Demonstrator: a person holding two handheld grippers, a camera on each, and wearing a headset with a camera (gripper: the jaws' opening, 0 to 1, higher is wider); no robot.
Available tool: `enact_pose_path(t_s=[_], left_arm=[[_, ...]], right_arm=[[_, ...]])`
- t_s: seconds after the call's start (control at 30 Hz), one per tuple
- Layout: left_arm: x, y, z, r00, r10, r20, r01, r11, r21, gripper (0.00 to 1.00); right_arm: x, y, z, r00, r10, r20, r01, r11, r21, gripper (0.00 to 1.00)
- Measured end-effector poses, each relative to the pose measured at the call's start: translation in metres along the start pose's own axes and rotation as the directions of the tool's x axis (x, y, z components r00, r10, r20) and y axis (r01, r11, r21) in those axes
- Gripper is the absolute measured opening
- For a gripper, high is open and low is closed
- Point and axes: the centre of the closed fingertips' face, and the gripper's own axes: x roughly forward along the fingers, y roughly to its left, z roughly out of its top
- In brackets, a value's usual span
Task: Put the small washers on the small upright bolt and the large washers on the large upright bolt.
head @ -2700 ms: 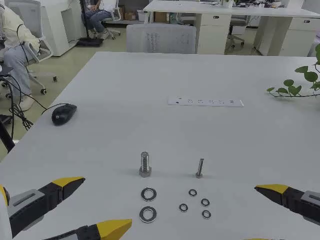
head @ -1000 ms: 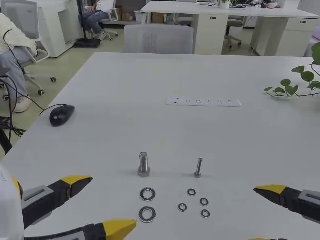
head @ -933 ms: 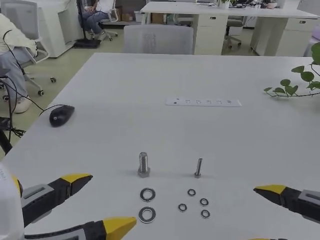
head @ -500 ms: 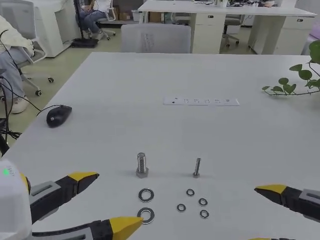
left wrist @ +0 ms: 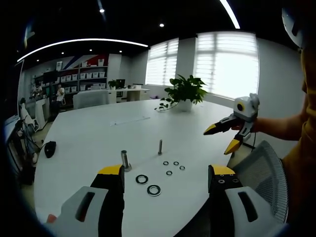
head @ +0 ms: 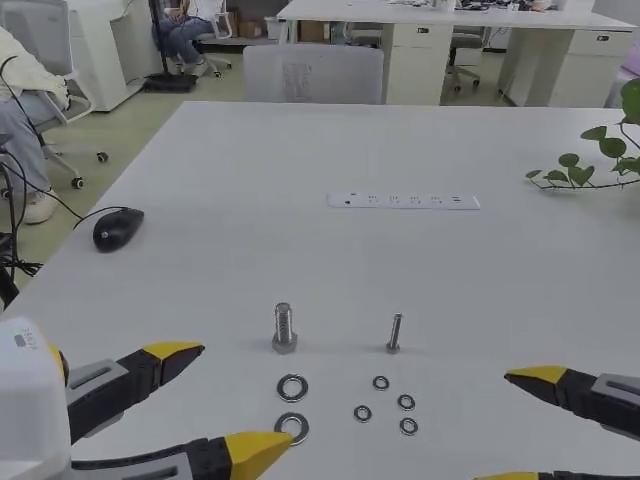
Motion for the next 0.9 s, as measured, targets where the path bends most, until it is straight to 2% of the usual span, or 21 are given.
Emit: enact_pose_path(t_s=[0.27, 0.53, 0.9], left_arm=[[0.004, -0.004, -0.002, 0.9999, -0.013, -0.007, 0.013, 1.000, 0.001, 0.68], [0.002, -0.003, -0.002, 0.9999, -0.007, -0.007, 0.007, 1.000, -0.003, 0.68], [-0.003, -0.001, -0.003, 1.0000, 0.008, -0.001, -0.008, 1.000, -0.011, 0.68]], right_arm=[[0.006, -0.004, 0.000, 0.9994, 0.018, -0.028, -0.019, 1.000, -0.021, 0.67], [0.020, -0.007, -0.001, 0.9960, 0.056, -0.070, -0.060, 0.997, -0.047, 0.64], [0.043, -0.014, -0.009, 0.9827, 0.087, -0.163, -0.101, 0.992, -0.079, 0.58]])
